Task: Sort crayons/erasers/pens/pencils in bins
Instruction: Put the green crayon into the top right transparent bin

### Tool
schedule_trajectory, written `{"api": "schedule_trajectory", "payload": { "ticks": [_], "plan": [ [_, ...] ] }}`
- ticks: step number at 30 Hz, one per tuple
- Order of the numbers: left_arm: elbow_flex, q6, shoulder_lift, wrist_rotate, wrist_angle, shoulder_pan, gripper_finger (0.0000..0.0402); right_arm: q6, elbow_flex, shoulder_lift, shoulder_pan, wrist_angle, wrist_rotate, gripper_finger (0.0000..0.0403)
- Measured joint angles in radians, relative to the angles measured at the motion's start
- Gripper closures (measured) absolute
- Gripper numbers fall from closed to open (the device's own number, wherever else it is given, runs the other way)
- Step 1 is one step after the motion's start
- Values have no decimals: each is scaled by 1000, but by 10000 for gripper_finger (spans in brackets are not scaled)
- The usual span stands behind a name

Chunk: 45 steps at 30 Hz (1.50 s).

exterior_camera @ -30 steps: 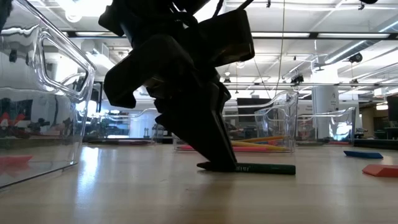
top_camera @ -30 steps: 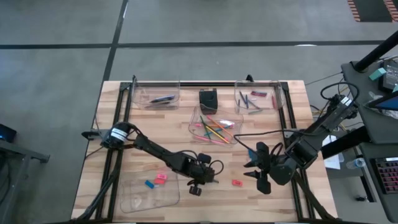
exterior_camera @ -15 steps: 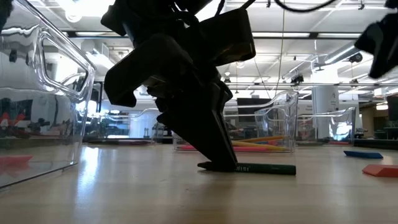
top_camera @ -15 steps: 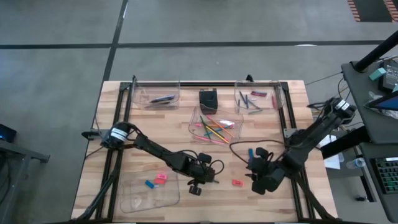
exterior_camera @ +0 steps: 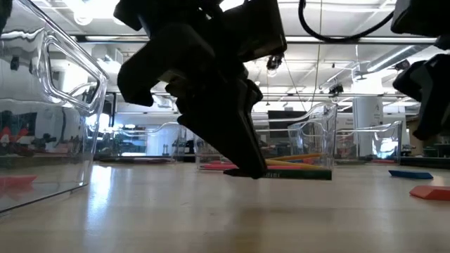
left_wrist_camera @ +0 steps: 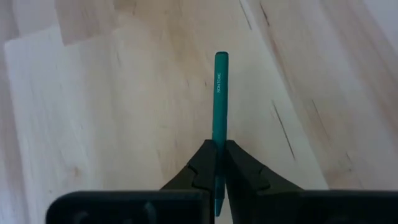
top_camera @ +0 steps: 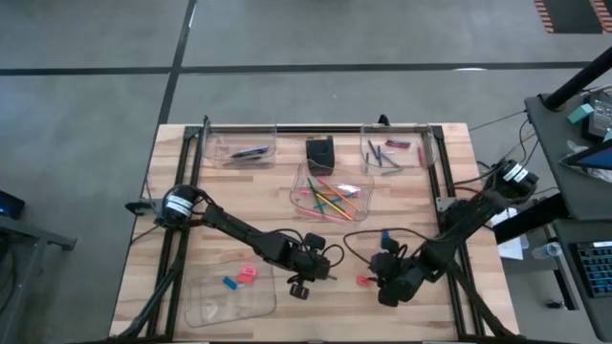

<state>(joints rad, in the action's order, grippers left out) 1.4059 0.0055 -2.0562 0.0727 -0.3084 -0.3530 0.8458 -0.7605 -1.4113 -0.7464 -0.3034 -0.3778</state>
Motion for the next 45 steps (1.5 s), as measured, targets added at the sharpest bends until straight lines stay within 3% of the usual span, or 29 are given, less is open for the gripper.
{"api": "schedule_trajectory", "payload": {
  "ticks": [9,16,20,31,36,40,45],
  "plan": [
    [13,2,21,42,3,-1,401,-106,0,-62,6,137,-24,266],
    [18,2,57,66,11,-1,401,-197,0,-58,12,230,-173,266],
    [21,1,62,79,17,-1,401,-270,-1,-74,35,343,-173,262],
    [24,0,62,86,38,-1,401,-282,-1,-173,95,462,-139,179],
    [24,-2,62,85,38,-1,401,-281,-1,-206,113,524,-140,158],
    [24,-3,62,85,40,-2,401,-280,-1,-222,121,529,-146,167],
    [24,-8,62,85,40,-2,401,-279,-1,-223,121,532,-146,223]
  ]
}}
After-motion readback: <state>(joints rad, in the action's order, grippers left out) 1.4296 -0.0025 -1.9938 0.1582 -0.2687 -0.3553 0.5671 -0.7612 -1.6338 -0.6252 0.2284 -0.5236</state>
